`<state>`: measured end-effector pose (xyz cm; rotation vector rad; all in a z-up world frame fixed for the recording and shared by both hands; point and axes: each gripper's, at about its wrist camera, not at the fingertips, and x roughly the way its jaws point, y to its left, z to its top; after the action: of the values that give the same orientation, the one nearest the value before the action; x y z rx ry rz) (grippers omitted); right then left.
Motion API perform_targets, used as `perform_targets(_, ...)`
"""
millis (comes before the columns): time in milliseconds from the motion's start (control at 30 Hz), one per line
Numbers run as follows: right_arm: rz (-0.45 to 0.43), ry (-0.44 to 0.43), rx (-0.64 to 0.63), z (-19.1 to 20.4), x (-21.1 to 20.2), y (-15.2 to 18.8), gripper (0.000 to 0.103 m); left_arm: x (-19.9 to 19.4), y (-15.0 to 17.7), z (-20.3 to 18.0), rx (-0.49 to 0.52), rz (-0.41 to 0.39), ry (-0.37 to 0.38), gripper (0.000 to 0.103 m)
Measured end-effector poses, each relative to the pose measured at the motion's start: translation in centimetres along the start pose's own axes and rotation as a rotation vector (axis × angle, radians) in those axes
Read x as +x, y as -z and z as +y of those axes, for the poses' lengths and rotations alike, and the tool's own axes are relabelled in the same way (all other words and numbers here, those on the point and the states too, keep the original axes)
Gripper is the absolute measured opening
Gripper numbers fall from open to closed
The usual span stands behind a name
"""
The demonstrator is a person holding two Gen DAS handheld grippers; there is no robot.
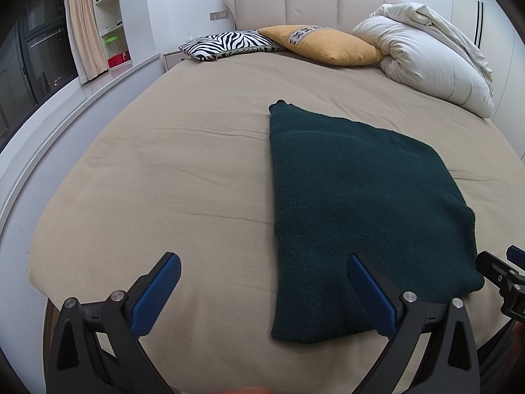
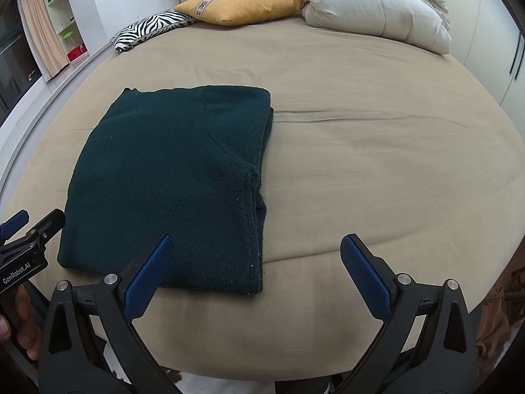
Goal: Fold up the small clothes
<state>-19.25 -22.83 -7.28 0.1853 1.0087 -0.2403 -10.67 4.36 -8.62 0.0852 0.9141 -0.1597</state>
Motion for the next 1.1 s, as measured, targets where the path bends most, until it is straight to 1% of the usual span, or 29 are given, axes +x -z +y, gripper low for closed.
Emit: perform_targets(1100, 0.004, -0.004, 0.003, 0.05, -0.16, 0.34, 0.103, -0.04, 0.12, -0.17, -0.001, -0.001, -0.002, 0.103)
